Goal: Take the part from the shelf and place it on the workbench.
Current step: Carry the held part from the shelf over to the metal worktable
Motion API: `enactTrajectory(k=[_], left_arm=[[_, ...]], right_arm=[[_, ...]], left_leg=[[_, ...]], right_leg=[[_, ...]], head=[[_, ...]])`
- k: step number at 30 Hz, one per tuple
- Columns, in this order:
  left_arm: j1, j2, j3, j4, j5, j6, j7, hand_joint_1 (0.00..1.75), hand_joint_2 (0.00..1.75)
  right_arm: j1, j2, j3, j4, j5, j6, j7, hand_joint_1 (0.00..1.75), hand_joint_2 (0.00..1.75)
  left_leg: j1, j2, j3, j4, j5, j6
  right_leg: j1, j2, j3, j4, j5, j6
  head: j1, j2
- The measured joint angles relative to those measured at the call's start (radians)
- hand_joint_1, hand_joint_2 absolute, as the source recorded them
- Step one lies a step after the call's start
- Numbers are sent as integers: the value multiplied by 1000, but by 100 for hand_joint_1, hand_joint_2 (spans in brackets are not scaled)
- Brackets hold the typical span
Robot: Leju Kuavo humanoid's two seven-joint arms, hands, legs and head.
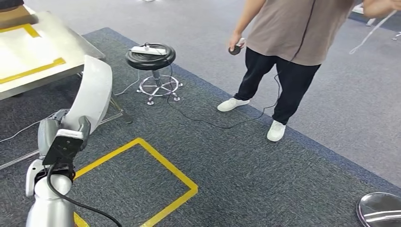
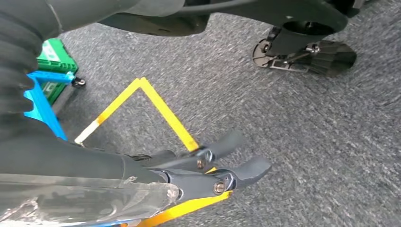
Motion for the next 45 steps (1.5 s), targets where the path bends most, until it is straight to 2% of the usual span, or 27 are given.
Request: enactTrajectory(k=[1, 3, 5, 6, 7, 8, 10, 12, 14, 16, 18, 19, 21, 23, 24, 25, 27, 29, 32, 34, 37, 38, 39, 40, 42, 43, 45], left_arm=[[0, 0, 0, 0, -1, 0, 2, 175, 175], [0, -1, -1, 0, -3, 1, 4, 175, 175], [-1, -2, -3, 0, -3, 1, 6, 175, 175], [-1, -2, -4, 0, -4, 0, 6, 175, 175], [-1, -2, -5, 0, -4, 0, 6, 175, 175], [-1, -2, -5, 0, -4, 0, 7, 175, 175], [-1, -2, -6, 0, -4, 0, 8, 175, 175], [-2, -2, -9, 0, -4, 0, 9, 175, 175], [-3, -2, -14, 0, -5, 0, 9, 175, 175], [-3, -2, -16, 0, -5, 0, 10, 175, 175], [-3, -1, -17, 0, -5, 0, 10, 175, 175], [-4, -1, -18, 0, -5, 0, 10, 175, 175], [-4, -1, -19, 0, -5, 0, 10, 175, 175], [-4, -1, -18, 0, -5, 0, 11, 175, 175], [-4, -1, -18, 0, -5, 0, 11, 175, 175], [-4, -1, -18, 0, -5, 0, 11, 175, 175], [-4, 0, -19, 0, -5, 0, 11, 175, 175], [-4, -1, -20, 0, -6, 0, 11, 175, 175], [-4, -1, -19, 0, -5, 0, 11, 175, 175], [-4, -2, -19, 0, -6, 1, 11, 175, 175], [-4, -2, -20, 0, -6, 0, 11, 175, 175], [-4, -2, -20, 0, -6, 0, 11, 175, 175], [-4, -2, -19, 0, -6, 0, 11, 175, 175], [-4, -2, -19, 0, -5, 0, 11, 175, 175], [-4, -2, -19, 0, -5, 0, 11, 175, 175], [-4, -2, -20, 0, -5, 0, 11, 175, 175], [-4, -2, -20, 0, -6, 0, 11, 175, 175]], right_arm=[[-1, 0, 0, 0, 0, 0, 0, 0, 175], [-2, 0, -1, -1, -1, 0, 0, 0, 175], [-1, -1, -3, -1, -3, 0, 1, 0, 175], [0, -1, -4, -1, -3, -1, 2, 0, 175], [1, -1, -6, -1, -4, -1, 3, 0, 175], [1, -1, -7, -2, -5, -2, 3, 0, 175], [0, -3, -9, -2, -7, -2, 4, 0, 175], [1, -5, -9, -2, -8, -2, 5, 0, 175], [0, -5, -9, -2, -10, -2, 6, 0, 175], [-1, -5, -10, -2, -12, -2, 8, 0, 175], [-1, -5, -10, -2, -13, -4, 9, 0, 175], [-1, -5, -11, -2, -13, -4, 9, 0, 175], [1, -5, -12, -2, -13, -5, 9, 0, 175], [4, -6, -13, -3, -13, -5, 9, 0, 175], [3, -6, -14, -3, -13, -5, 9, 0, 175], [3, -6, -14, -3, -13, -5, 9, 0, 175], [1, -6, -14, -3, -12, -5, 9, 0, 175], [0, -6, -14, -4, -12, -5, 9, 0, 175], [0, -6, -14, -5, -12, -5, 9, 0, 175], [-2, -6, -14, -5, -12, -6, 8, 0, 175], [0, -6, -14, -5, -12, -6, 7, 0, 175], [2, -6, -15, -5, -12, -6, 7, 0, 175], [3, -6, -15, -5, -12, -6, 7, 0, 175], [3, -6, -15, -5, -12, -6, 7, 0, 175], [3, -6, -15, -5, -11, -6, 7, 0, 175], [2, -6, -15, -6, -10, -6, 7, 0, 175], [1, -6, -15, -6, -9, -6, 7, 0, 175]], left_leg=[[1, -11, -1, -1, 2, 6], [5, -32, 0, -4, 5, 19], [8, -51, 1, -5, 7, 27], [8, -63, 1, -5, 7, 29], [8, -75, 1, -5, 8, 30], [8, -87, 1, -5, 8, 30], [9, -113, 4, -4, 8, 28], [10, -137, 4, -1, 7, 21], [10, -156, -1, -1, 10, 9], [13, -170, -7, -6, 17, -5], [12, -143, -18, 12, 2, -14], [10, -119, -34, 49, -22, -18], [9, -81, -94, 178, -89, -23], [10, -75, -139, 274, -120, -25], [10, -73, -136, 270, -107, -25], [10, -68, -113, 227, -79, -24], [5, -25, -37, 91, -21, -18], [0, 10, 5, 7, -1, -6], [0, -15, 4, -4, 1, 13], [5, -36, 6, -7, 5, 24], [9, -69, 5, -7, 7, 32], [9, -82, 5, -7, 7, 33], [9, -95, 5, -7, 7, 33], [9, -108, 7, -7, 7, 32], [10, -134, 8, -5, 6, 27], [10, -145, 7, -2, 6, 22], [10, -164, 0, -1, 8, 9]], right_leg=[[-1, -5, 1, -2, -2, 6], [-6, 23, -9, 29, -25, 18], [-8, 70, -61, 145, -85, 25], [-8, 80, -97, 218, -115, 26], [-8, 84, -128, 274, -131, 27], [-8, 86, -142, 295, -127, 26], [-10, 93, -110, 215, -66, 23], [-15, 131, -46, 72, -5, 21], [-17, 157, -15, 6, 9, 15], [-15, 144, -13, 3, 12, 2], [-16, 125, -12, -1, 18, -12], [-17, 115, -12, -3, 19, -17], [-15, 93, -13, -3, 19, -22], [-14, 67, -14, -3, 17, -24], [-13, 55, -14, -3, 17, -23], [-13, 44, -13, -3, 16, -23], [-9, 25, -9, -2, 13, -17], [-2, 9, -6, -1, 9, -9], [0, -17, 1, -5, 3, 6], [-4, 10, -12, 35, -26, 19], [-8, 72, -103, 224, -114, 28], [-8, 79, -128, 270, -125, 28], [-8, 84, -137, 278, -114, 28], [-9, 88, -125, 244, -85, 26], [-13, 117, -65, 109, -15, 24], [-16, 136, -37, 51, 6, 23], [-18, 157, -16, 6, 12, 15]], head=[[2, 0], [4, 0], [7, 0], [8, 0], [8, 0], [8, 0], [8, 0], [9, 0], [8, 0], [8, 0], [4, 0], [1, 0], [-5, 0], [-5, 0], [-5, 0], [-5, 0], [-6, 0], [-4, 0], [-1, 0], [1, 0], [8, 0], [9, 0], [9, 0], [9, 0], [9, 0], [9, 0], [9, 0]])
